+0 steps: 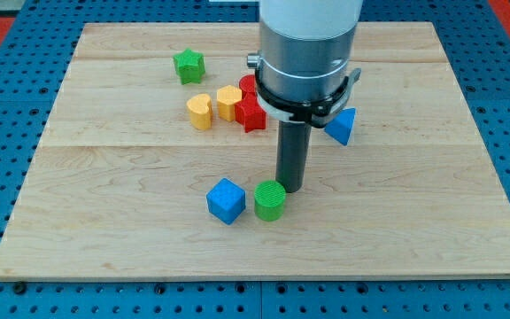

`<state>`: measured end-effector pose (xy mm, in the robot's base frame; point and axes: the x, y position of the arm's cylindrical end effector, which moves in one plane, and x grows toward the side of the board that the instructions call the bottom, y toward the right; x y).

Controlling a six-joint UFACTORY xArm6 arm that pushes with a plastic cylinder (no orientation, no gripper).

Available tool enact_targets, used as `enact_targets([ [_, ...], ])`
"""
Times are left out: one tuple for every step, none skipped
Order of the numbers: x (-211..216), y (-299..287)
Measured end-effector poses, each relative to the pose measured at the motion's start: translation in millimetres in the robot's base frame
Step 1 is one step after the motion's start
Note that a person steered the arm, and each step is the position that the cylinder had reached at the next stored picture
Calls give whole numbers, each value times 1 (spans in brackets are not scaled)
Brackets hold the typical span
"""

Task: Slide the blue triangle closer to blue cube and green circle

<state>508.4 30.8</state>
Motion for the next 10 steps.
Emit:
enact_targets([
  [-8,-5],
  [-5,62],
  [-18,117],
  [-87,123],
  [-115,85],
  [-114,17],
  [-101,-14],
  [-86,3],
  [-105,37],
  [-118,60],
])
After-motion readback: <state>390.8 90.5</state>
